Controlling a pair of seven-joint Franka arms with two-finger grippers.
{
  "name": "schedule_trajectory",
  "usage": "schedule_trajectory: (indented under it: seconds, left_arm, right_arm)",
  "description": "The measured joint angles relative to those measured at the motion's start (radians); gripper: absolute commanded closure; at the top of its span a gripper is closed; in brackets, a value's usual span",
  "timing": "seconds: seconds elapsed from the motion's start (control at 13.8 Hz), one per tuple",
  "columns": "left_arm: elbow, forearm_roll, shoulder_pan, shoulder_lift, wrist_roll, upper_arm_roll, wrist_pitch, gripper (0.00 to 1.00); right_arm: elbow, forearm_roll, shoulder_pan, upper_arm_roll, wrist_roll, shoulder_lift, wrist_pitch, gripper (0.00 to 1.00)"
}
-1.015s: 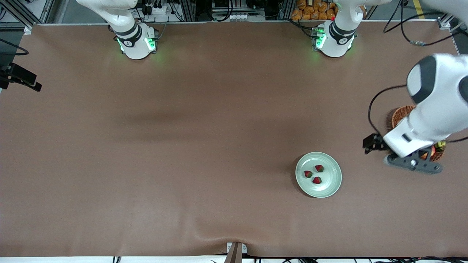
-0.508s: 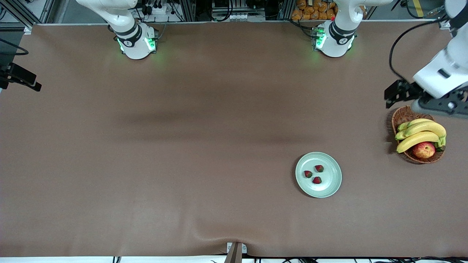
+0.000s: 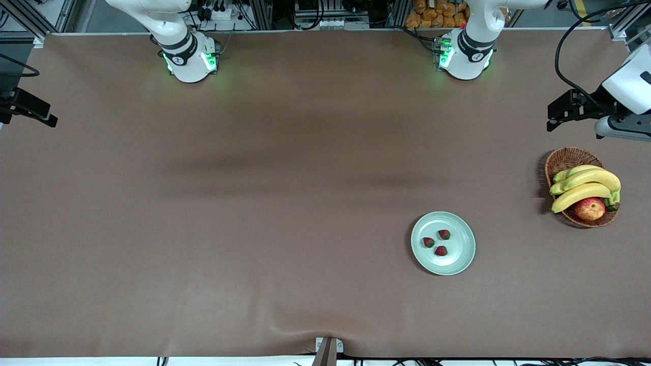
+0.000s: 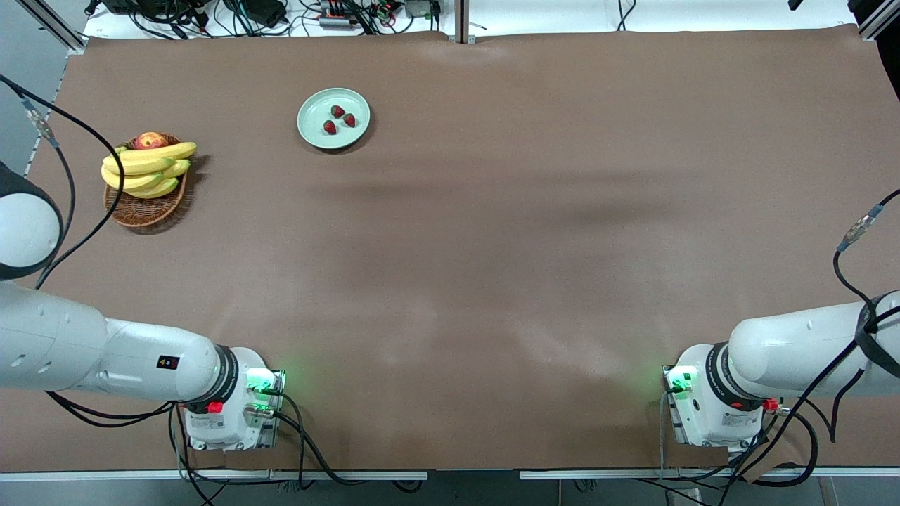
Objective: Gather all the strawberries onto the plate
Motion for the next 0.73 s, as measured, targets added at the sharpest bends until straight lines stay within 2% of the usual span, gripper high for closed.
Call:
schedule_trajectory:
  seconds: [0.73]
  left_arm:
    - [0.001,0.000,-0.018,-0.003,0.000,0.017,0.000,0.00]
  right_arm:
    - [0.000,0.000,0.000,0.000,0.000,0.000,0.000,0.00]
